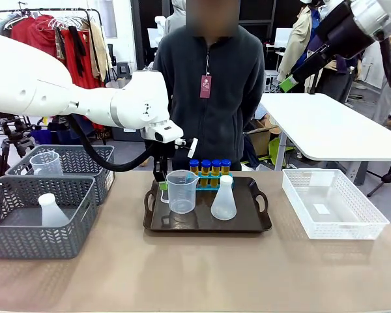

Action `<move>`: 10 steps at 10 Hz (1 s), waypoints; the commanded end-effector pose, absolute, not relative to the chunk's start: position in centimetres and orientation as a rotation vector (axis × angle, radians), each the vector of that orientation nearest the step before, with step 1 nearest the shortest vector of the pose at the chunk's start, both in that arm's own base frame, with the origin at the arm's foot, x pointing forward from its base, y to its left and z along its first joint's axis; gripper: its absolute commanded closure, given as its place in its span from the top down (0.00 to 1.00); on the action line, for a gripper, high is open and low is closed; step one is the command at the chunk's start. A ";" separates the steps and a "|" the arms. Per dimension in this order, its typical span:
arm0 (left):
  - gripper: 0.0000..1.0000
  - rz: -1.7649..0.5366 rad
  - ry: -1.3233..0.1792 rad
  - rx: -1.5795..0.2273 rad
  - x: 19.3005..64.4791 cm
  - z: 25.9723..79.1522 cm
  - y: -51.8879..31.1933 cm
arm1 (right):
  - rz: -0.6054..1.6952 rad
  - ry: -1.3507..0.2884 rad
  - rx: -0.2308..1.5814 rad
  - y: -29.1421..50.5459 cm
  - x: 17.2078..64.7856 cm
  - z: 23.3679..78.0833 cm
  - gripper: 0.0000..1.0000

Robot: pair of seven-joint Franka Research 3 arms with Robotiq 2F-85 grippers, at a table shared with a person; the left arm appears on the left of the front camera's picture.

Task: Prepare the laboratory tools.
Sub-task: Pick up one Large Measuring Cup and place it on the Handle tray.

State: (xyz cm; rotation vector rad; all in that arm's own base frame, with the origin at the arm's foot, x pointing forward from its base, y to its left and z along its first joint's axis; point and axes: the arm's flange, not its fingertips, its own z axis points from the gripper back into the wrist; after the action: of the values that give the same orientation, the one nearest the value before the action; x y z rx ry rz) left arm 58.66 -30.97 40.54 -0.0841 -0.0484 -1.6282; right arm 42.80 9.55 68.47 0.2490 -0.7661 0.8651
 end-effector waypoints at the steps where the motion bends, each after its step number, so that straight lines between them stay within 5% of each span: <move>1: 0.00 -1.644 -0.066 -0.059 57.9 39.9 -30.3 | 0.864 -0.768 0.252 9.4 42.8 68.6 1.00; 5: 0.00 -1.651 -0.057 -0.055 58.1 38.9 -30.0 | 0.864 -0.768 0.252 9.4 42.8 68.6 1.00; 6: 0.11 -1.656 -0.061 -0.058 58.1 39.0 -30.2 | 0.864 -0.768 0.252 9.4 42.8 68.6 1.00; 10: 0.88 -1.658 -0.059 -0.063 58.0 39.3 -30.0 | 0.864 -0.768 0.252 9.4 42.8 68.6 1.00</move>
State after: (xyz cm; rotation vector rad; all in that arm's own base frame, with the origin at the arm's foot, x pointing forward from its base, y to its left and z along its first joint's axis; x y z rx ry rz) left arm 58.55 -30.66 39.18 -0.0674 -0.0455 -1.6371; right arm 42.80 9.55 68.47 0.2490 -0.7661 0.8651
